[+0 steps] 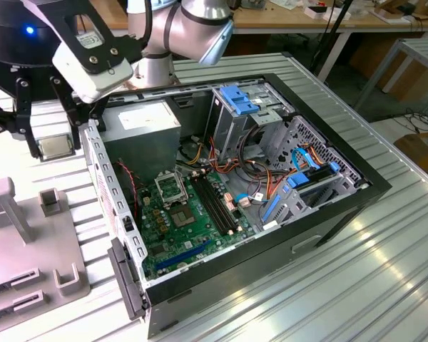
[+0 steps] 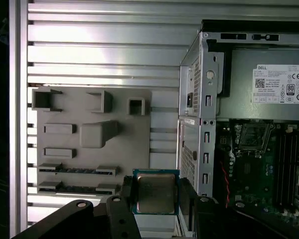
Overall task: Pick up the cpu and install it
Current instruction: 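Pick up the cpu and move it towards the insertion slot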
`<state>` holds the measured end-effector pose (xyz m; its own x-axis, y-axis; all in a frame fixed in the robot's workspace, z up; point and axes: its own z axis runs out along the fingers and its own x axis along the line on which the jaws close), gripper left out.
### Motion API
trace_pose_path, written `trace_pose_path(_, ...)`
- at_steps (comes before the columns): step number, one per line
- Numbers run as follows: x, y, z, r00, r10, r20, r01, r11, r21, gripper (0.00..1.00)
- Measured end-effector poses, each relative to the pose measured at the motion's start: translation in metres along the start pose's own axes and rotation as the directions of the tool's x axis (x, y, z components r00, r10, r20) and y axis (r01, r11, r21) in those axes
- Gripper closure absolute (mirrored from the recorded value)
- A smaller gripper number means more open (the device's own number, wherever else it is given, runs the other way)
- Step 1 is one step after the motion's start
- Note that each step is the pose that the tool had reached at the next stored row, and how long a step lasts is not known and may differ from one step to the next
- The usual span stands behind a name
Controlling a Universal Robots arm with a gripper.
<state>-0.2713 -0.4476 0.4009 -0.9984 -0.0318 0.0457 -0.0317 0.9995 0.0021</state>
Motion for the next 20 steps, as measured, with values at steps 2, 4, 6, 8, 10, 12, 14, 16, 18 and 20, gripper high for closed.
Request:
trace_pose_path(2,-0.0041,-0.0001,-0.0002,1.0,0.0,0.0,0.0,1.0,0.0001,0.53)
trace_pose_path(4,-0.0083,-0.0003,-0.0004,1.0,0.0,0.0,0.0,1.0,0.0001,0.53)
trace_pose_path(6,-0.0121,-0.0004,-0.0006,1.0,0.0,-0.0001,0.0,1.0,0.0001,0.53)
trace_pose_path(8,-0.0149,-0.0005,-0.0007,1.0,0.0,-0.0001,0.0,1.0,0.0001,0.53)
trace_pose_path(10,-0.0181,-0.0006,-0.0008,1.0,0.0,0.0,0.0,1.0,0.0001,0.53)
trace_pose_path(12,-0.0221,-0.0007,-0.001,1.0,0.0,0.0,0.0,1.0,0.0001,0.53)
trace_pose_path(14,-0.0262,-0.0008,-0.0012,1.0,0.0,0.0,0.0,1.0,0.0,0.53)
trace_pose_path(16,-0.0299,-0.0009,-0.0014,1.0,0.0,0.0,0.0,1.0,0.0001,0.53)
trace_pose_path(18,-0.0336,-0.0011,-0.0016,1.0,0.0,0.0,0.0,1.0,0.0001,0.53)
trace_pose_path(20,-0.0369,-0.0012,-0.0017,1.0,0.0,0.0,0.0,1.0,0.0,0.53)
